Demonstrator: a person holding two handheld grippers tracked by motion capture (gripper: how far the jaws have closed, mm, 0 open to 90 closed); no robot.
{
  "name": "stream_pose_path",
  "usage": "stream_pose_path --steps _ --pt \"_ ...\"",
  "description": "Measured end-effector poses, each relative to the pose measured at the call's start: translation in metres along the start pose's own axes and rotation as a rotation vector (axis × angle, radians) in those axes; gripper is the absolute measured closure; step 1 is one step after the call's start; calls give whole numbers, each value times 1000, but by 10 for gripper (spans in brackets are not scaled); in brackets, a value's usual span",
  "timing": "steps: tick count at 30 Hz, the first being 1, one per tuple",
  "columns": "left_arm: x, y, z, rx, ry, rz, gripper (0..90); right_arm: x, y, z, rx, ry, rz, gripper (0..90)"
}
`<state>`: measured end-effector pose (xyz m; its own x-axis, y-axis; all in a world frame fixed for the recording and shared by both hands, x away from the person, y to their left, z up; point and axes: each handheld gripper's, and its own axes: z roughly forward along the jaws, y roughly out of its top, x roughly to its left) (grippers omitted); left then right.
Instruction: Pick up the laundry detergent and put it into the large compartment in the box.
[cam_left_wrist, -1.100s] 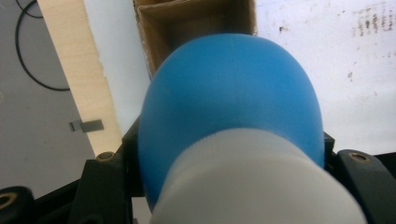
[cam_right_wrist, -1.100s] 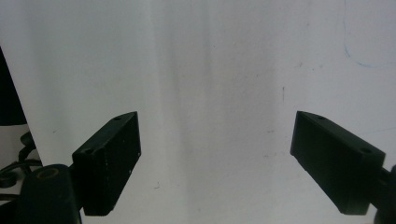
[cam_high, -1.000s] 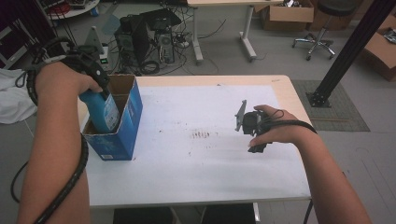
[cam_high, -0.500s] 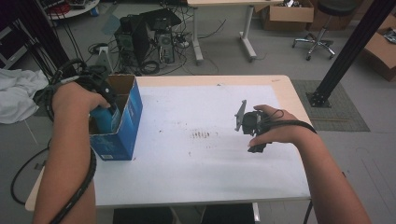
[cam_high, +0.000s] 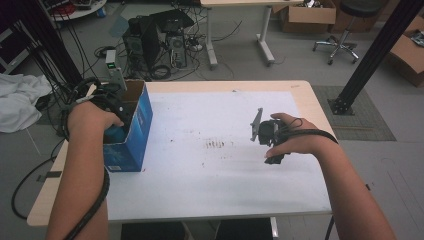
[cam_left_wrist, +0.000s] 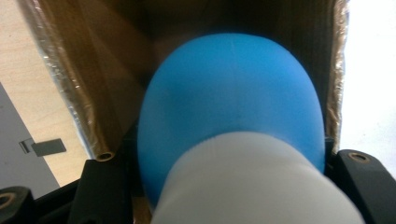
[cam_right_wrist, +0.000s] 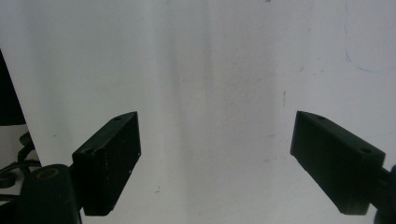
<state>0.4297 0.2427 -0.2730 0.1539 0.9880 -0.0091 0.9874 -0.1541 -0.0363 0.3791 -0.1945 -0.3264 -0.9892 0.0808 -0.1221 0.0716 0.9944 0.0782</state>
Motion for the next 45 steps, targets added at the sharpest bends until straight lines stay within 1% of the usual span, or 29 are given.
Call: stream_pose_path --steps 3,8,13,14,17,21,29,32,36,39,42,44,45 --pt "-1 1 4 -2 18 12 398 0 0 0 2 -2 0 162" --pt "2 0 11 4 16 7 398 1 -1 0 2 -2 -1 162" --pt "5 -1 17 9 23 14 398 1 0 0 4 -3 -1 162" --pt "6 -1 18 5 18 6 398 1 0 0 4 -4 -1 162" --pt "7 -3 18 -2 14 7 398 1 0 1 2 -2 0 162" --pt "7 -3 18 -1 14 11 396 1 1 0 2 -4 0 164" --pt "6 -3 19 -8 16 7 393 2 -1 -1 3 -6 5 165" --pt "5 -4 18 -6 28 5 388 2 -1 -1 2 -7 5 165" --pt "5 -5 17 -15 34 1 375 2 0 -1 2 -7 2 165" --pt "6 -6 15 -21 36 3 348 2 0 -1 -2 -8 3 165" --pt "5 -6 12 -41 41 8 343 2 -1 -1 -3 -8 3 165" --pt "5 -6 11 -41 44 11 336 3 -1 -1 -3 -8 3 165" --pt "3 -6 8 -57 50 11 332 3 0 -2 -1 -9 0 165"
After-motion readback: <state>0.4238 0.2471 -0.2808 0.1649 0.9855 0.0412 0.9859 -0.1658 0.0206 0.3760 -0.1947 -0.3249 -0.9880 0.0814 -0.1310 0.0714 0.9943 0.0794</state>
